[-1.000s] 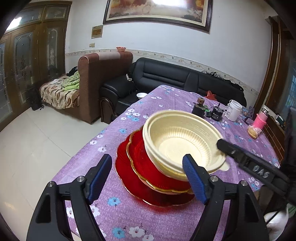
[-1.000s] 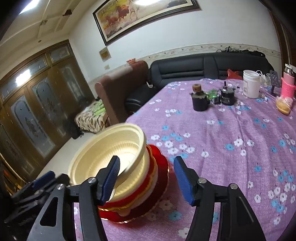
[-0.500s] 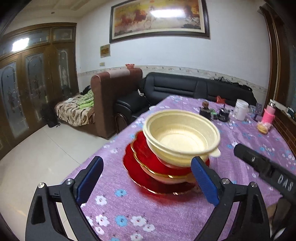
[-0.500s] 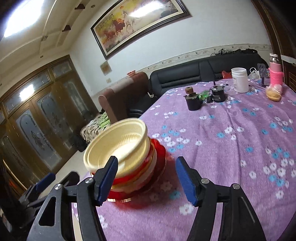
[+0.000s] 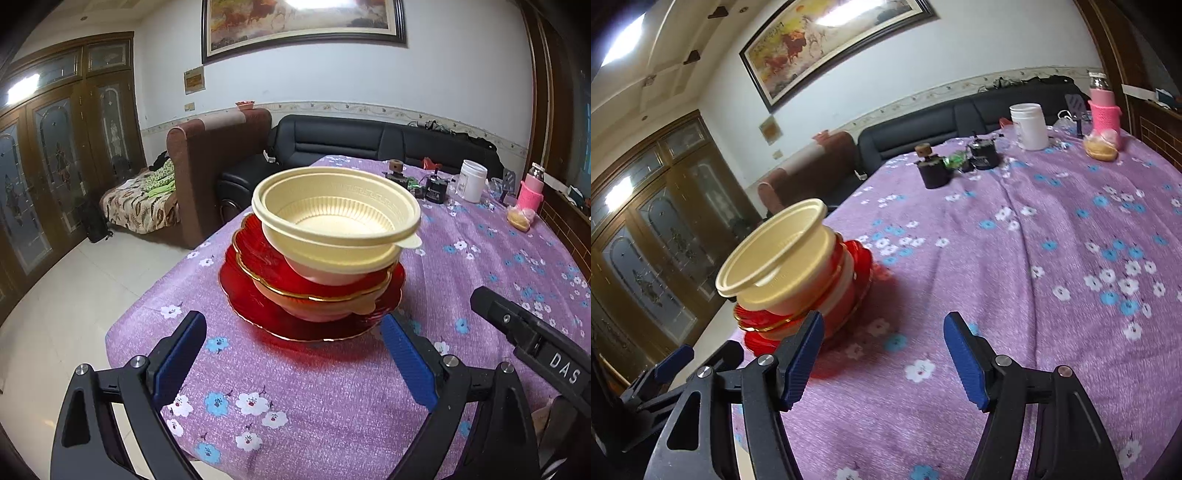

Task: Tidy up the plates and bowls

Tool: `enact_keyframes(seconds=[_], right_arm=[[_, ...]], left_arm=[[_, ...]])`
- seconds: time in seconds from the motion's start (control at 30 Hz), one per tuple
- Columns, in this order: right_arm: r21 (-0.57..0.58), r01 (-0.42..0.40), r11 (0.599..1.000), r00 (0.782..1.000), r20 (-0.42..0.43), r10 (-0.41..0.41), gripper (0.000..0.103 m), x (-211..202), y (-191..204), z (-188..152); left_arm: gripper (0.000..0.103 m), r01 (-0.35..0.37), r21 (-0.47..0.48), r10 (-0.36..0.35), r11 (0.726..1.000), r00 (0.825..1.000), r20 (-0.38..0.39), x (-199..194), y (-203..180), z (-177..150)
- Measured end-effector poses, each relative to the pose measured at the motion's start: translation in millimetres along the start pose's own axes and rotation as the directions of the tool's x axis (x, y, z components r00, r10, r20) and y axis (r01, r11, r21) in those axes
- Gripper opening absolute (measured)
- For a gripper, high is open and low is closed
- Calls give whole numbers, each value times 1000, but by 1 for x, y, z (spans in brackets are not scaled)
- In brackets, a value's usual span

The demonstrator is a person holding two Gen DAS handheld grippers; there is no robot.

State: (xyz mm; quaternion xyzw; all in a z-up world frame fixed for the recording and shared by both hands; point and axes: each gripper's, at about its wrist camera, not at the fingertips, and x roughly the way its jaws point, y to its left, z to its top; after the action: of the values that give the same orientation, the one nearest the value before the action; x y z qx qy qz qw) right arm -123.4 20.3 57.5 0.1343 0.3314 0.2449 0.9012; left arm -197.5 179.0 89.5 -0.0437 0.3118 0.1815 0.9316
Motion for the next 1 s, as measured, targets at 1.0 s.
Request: enact_keyframes(seconds=[1.0], right_arm=[[-50,94,994,994,-59,-97,76,23,2,-24]], left_arm=[[96,34,-19,-36,999,993,-113,31,3,-13]])
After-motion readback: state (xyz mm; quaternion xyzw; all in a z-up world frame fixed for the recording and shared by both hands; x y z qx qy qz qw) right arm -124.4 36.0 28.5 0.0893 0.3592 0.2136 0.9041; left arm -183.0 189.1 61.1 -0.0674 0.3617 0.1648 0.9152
